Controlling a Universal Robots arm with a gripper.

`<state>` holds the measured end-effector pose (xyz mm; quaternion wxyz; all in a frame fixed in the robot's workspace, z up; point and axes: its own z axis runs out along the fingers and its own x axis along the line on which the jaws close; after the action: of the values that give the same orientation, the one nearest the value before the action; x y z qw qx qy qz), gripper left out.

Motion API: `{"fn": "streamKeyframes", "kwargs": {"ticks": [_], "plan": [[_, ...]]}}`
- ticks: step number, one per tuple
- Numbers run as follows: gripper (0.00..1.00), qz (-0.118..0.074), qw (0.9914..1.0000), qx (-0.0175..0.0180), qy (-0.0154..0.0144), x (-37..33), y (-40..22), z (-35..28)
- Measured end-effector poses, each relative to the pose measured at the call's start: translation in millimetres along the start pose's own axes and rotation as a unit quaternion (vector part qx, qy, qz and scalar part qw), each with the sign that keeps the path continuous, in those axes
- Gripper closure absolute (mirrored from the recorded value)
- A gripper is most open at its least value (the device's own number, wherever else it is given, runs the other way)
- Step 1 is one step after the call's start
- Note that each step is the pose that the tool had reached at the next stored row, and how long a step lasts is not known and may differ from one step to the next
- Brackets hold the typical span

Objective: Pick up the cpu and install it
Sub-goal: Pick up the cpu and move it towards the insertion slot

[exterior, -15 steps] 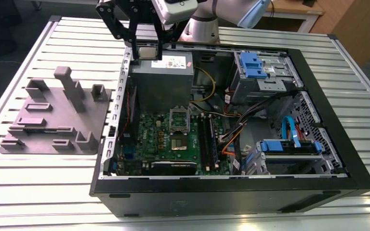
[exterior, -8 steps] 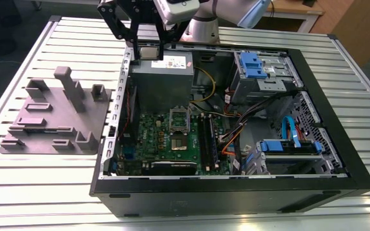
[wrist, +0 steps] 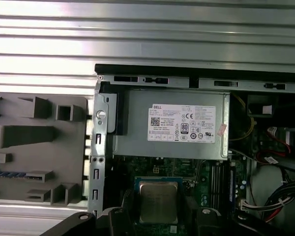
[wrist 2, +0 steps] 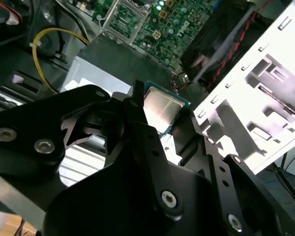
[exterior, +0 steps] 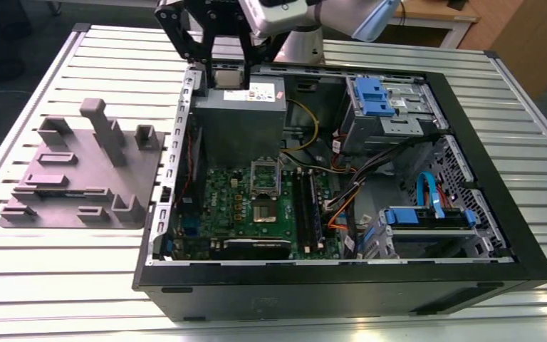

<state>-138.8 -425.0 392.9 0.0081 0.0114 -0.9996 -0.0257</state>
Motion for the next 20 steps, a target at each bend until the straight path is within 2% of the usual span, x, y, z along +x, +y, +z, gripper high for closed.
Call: {"fn": "streamKeyframes", "kwargs": {"ticks": [4, 7, 10, 20], "plan": [[0.53, 0.0, 1.0, 0.0, 0.0002, -10.7, -1.8, 0.4], [0.53, 0.0, 1.0, -0.0002, 0.0003, -10.7, -9.2, 1.0], [0.53, 0.002, 1.0, -0.0003, 0.0001, -11.3, -13.4, 2.2], [0.53, 0.003, 1.0, -0.0002, 0.0007, -32.5, -16.2, 3.7]]}}
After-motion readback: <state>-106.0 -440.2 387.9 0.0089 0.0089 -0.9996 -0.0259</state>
